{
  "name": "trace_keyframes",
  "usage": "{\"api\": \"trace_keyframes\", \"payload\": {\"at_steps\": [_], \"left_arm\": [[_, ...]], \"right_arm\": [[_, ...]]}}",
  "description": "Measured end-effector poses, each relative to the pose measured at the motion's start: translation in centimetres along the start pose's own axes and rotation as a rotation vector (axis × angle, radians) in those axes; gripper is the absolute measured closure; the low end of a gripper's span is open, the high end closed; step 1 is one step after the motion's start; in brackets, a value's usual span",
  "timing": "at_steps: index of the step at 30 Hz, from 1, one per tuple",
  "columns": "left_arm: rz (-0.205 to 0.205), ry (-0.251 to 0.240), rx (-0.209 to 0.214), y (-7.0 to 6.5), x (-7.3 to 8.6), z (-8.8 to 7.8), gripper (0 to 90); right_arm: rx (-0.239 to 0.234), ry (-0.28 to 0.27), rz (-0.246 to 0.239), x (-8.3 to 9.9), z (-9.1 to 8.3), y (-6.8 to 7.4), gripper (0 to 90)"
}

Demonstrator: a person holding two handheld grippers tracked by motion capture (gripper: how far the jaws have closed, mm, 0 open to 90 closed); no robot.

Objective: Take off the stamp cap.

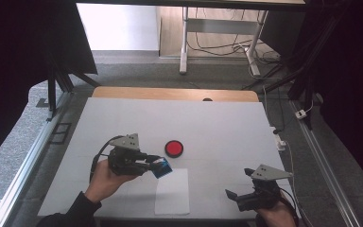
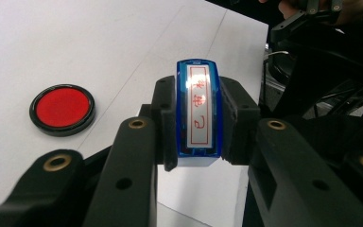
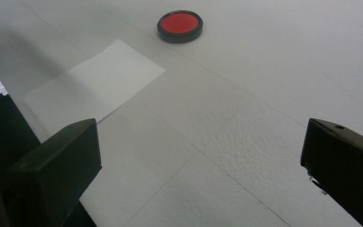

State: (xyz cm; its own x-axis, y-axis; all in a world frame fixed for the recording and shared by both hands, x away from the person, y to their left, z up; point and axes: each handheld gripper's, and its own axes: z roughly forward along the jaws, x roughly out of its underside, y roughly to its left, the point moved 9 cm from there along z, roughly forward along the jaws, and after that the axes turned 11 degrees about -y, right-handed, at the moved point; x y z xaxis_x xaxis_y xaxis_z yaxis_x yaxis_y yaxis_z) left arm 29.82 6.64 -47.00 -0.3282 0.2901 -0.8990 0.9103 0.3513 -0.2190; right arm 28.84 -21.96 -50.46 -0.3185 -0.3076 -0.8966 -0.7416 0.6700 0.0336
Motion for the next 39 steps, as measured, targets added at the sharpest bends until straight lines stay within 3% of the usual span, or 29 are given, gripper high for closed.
{"api": "trace_keyframes", "payload": {"at_steps": [3,13,20,21,35,39], "left_arm": [[0.014,0.013,0.003,-0.1,0.0,0.2,70.5],[0.016,0.02,0.02,-0.3,0.1,0.4,70.4],[0.022,0.02,0.023,-0.3,0.1,0.4,70.4],[0.022,0.019,0.025,-0.3,0.2,0.4,70.3],[0.041,0.022,0.034,-0.4,0.1,0.4,70.3],[0.046,0.02,0.039,-0.5,0.0,0.4,70.3]], "right_arm": [[-0.006,0.008,-0.014,-0.1,0.1,0.3,0.0],[-0.087,-0.003,-0.05,-1.1,1.5,2.2,0.0],[-0.147,-0.015,-0.051,-1.6,2.4,3.5,0.0],[-0.178,-0.025,-0.035,-1.7,2.9,4.0,0.0],[-0.27,-0.029,-0.031,-2.9,5.5,6.1,0.0],[-0.296,-0.006,-0.034,-2.9,6.3,6.9,0.0]]}}
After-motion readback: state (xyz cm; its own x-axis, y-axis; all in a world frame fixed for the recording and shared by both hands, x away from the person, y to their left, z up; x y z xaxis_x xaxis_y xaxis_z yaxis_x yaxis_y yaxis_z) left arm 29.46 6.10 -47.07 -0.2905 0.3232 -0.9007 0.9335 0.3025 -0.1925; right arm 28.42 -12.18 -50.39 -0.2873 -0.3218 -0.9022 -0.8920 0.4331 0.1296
